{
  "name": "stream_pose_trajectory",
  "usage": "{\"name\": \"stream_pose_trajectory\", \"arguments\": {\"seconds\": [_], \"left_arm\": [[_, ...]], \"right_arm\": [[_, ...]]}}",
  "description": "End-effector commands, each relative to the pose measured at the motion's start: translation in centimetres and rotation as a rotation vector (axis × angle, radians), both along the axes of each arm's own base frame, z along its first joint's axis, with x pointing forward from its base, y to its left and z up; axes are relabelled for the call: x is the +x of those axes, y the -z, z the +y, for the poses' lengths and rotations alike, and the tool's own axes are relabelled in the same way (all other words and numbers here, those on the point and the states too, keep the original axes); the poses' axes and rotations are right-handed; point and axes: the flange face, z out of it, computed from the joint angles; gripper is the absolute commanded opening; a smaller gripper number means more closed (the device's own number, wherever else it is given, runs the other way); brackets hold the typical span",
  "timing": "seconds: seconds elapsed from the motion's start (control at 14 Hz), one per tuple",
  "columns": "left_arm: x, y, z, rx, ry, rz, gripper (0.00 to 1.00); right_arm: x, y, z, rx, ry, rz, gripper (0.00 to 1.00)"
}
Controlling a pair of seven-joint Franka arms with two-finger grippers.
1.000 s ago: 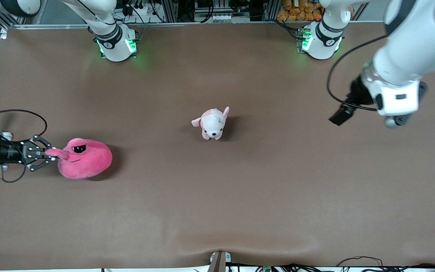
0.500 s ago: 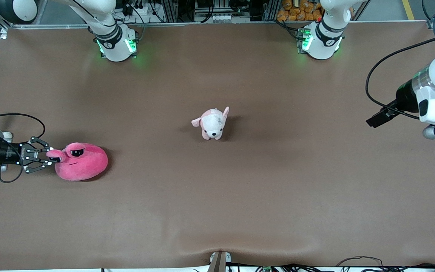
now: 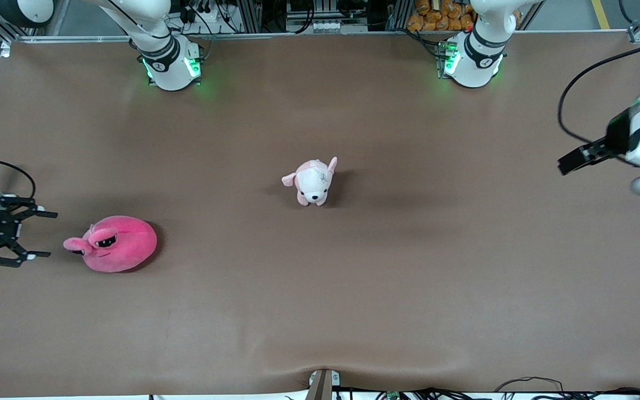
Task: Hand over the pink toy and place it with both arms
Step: 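Lower the pink toy beside the grey plush and open the right gripper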
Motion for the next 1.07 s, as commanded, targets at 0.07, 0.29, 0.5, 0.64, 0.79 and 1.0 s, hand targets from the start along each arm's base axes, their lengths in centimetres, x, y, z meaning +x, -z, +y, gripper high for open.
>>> {"name": "stream_pose_trajectory", "arguments": {"seconds": [0.07, 0.29, 0.5, 0.64, 0.79, 1.0], "left_arm": [[-5.6, -1.3, 1.3, -0.024, 0.056, -0.009, 1.00], [-8.7, -1.8, 0.4, -0.022, 0.077, -0.019, 1.00], [-10.8, -2.4, -0.1, -0.024, 0.091, -0.035, 1.00], [-11.6, -3.1, -1.6, -0.020, 0.128, -0.047, 1.00], [-12.0, -3.6, -2.9, -0.013, 0.159, -0.058, 1.00], [-11.5, -3.6, -2.7, -0.024, 0.154, -0.056, 1.00]], "right_arm": [[1.0, -8.3, 9.4, -0.213, -0.199, -0.100, 1.00], [-0.3, -13.6, 16.0, -0.343, -0.330, -0.183, 1.00], [-3.9, -18.3, 24.6, -0.560, -0.690, -0.278, 1.00], [-6.0, -19.9, 28.0, -0.759, -1.067, -0.303, 1.00], [-7.1, -21.2, 25.3, -0.685, -1.344, -0.356, 1.00], [-9.2, -23.0, 22.4, -0.599, -1.368, -0.428, 1.00]]}}
